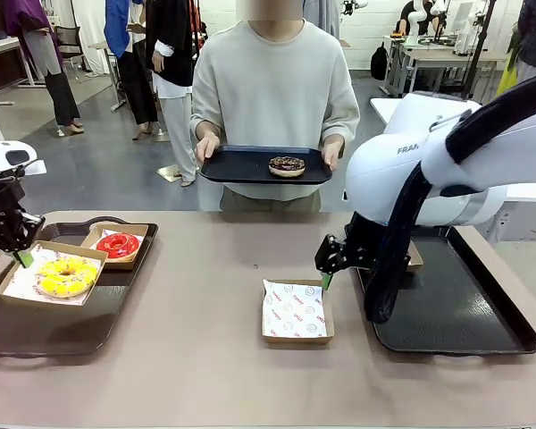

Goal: Individually package the donuts and arrange them on the tray.
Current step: Place the picked Paper togo box on the Handle tray while simultaneously picking up another Paper togo box from the table with the other hand.

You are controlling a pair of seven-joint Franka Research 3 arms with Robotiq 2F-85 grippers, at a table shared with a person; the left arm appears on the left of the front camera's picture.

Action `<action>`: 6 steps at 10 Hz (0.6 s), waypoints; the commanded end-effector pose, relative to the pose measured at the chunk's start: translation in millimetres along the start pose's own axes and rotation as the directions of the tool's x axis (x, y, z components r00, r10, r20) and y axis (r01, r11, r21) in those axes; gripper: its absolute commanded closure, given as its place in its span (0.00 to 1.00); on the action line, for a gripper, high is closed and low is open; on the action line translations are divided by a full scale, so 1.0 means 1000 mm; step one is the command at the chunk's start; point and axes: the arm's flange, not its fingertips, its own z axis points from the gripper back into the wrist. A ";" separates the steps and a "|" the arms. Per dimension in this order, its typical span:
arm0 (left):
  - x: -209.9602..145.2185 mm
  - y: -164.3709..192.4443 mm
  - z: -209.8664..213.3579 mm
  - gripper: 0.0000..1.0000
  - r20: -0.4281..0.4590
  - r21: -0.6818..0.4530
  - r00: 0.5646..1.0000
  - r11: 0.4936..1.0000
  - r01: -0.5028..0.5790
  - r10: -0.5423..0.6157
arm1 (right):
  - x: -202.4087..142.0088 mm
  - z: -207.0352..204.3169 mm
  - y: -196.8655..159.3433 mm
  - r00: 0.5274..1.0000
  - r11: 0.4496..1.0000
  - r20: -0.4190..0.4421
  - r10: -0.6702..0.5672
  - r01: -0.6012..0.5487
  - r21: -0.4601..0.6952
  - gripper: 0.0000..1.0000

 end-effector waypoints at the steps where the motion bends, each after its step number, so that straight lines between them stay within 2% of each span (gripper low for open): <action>1: 0.007 -0.002 -0.005 0.99 0.005 0.007 0.999 0.999 0.038 -0.038 | 0.010 -0.020 0.014 0.999 0.998 0.027 -0.036 0.037 -0.052 0.00; 6: 0.013 -0.003 -0.013 0.99 -0.027 0.011 0.999 1.000 0.023 -0.023 | 0.014 -0.045 0.052 1.000 0.979 0.015 -0.006 0.009 -0.202 0.00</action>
